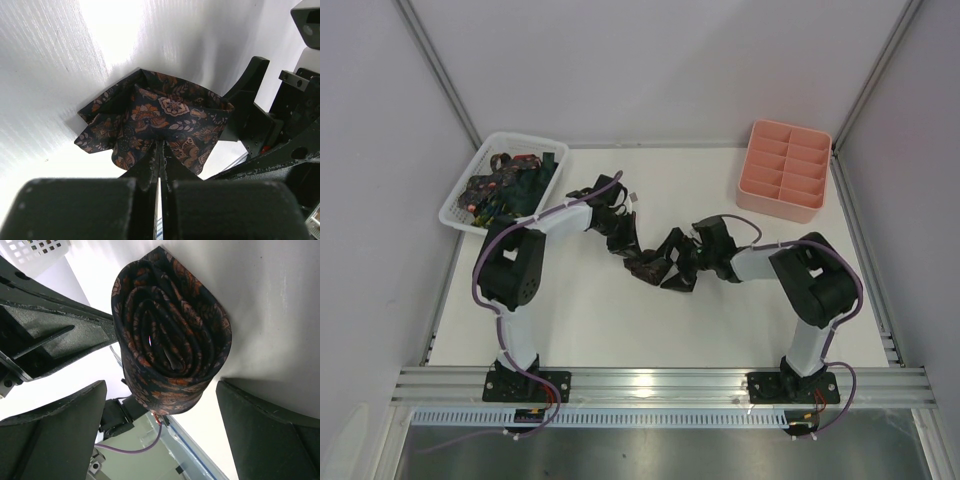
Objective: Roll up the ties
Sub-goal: Place the rolled tie into the container
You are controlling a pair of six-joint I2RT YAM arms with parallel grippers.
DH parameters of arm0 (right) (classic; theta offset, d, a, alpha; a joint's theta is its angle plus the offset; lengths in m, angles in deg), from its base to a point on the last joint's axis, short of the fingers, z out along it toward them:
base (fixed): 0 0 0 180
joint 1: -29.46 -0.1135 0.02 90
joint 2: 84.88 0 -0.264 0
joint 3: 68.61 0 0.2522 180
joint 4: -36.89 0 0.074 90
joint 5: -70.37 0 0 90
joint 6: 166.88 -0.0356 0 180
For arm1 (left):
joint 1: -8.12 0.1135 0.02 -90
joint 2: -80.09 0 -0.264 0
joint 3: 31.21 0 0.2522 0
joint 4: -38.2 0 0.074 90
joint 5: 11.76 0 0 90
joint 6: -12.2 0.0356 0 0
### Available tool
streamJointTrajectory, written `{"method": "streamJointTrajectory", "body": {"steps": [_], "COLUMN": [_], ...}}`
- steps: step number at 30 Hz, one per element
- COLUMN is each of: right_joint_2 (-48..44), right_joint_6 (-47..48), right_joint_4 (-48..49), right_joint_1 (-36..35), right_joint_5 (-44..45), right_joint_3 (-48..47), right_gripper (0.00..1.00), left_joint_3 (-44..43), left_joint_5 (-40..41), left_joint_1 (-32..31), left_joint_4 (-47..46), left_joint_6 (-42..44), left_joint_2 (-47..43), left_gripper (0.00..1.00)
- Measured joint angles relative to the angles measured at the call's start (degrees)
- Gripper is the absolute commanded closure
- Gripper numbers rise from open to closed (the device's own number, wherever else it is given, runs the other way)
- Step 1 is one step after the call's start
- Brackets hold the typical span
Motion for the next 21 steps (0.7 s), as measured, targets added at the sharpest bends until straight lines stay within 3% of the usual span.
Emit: {"method": "streamJointTrajectory", "body": {"steps": [21], "right_joint_2": [3.7], "right_joint_6": [-1.4], "right_joint_4": [-0.3], "right_joint_1": [-2.1], "right_joint_5": [3.5], "right_joint_3": [-4.7], "right_gripper": [0.08], "left_joint_3": [0.3], "left_joint_5": [-0.1], "left_joint_1": [1.4], "left_joint_4": [-0.9], "left_joint_6": [2.0], "left_joint_2": [1.9], "left_gripper": [1.0]}}
